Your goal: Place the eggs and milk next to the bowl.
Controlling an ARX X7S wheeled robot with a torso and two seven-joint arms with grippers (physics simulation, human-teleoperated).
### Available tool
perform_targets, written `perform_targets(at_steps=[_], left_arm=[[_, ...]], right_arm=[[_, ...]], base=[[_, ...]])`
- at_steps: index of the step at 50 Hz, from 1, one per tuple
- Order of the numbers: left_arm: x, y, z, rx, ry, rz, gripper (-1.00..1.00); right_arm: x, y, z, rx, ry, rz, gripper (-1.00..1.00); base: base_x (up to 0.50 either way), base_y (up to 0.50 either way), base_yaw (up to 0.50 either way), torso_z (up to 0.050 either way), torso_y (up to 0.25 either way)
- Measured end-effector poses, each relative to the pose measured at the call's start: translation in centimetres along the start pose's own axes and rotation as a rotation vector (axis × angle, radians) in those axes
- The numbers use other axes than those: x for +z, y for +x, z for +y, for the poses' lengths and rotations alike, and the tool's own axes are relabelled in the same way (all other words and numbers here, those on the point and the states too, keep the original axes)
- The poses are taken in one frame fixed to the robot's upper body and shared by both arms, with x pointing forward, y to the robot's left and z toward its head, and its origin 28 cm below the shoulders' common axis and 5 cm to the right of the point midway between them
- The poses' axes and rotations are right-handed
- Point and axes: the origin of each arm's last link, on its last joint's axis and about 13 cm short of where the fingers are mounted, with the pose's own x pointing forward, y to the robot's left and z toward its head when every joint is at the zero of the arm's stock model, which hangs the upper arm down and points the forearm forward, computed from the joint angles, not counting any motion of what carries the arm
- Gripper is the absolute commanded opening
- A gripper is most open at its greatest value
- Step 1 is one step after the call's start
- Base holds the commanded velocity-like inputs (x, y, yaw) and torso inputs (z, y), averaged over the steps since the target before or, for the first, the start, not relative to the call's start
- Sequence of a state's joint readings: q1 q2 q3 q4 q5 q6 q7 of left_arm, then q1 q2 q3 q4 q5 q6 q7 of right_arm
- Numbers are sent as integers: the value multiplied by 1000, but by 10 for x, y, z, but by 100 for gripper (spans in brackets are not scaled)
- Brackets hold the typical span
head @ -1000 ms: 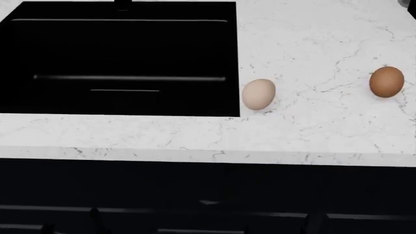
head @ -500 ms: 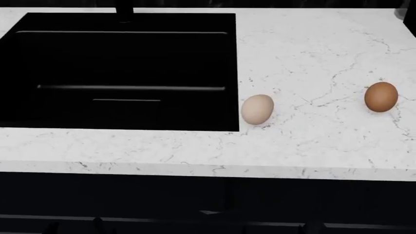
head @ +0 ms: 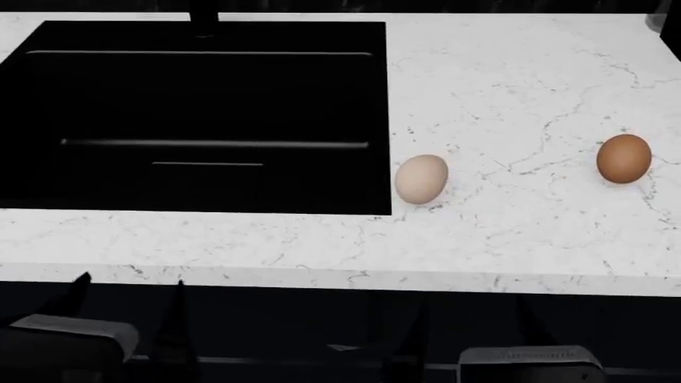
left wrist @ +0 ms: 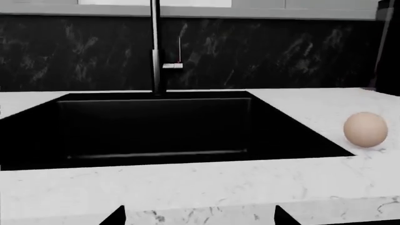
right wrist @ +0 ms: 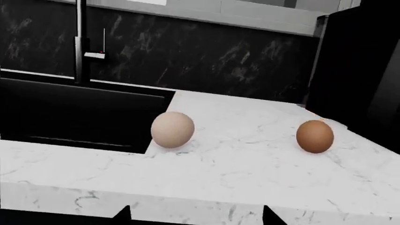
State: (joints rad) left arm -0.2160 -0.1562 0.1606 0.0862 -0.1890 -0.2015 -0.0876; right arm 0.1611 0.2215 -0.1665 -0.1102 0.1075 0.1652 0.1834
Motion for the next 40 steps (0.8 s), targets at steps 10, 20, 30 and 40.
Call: perform_targets(at_steps=[10, 20, 30, 40], left_arm=[[37, 28, 7, -5, -2, -73, 100], [67, 49, 15, 5, -10, -130, 100], [79, 54, 20, 7, -10, -153, 100], [82, 55, 20, -2, -8, -154, 100]], right_arm=[[31, 18, -13, -6, -41, -60, 100], [55, 31, -22, -8, -66, -107, 100], [65, 34, -24, -1, -66, -122, 100], [67, 34, -25, 7, -71, -123, 100]], base=[[0, 0, 0, 0, 0], [0, 0, 0, 0, 0], [0, -365, 0, 0, 0], [0, -500, 0, 0, 0]])
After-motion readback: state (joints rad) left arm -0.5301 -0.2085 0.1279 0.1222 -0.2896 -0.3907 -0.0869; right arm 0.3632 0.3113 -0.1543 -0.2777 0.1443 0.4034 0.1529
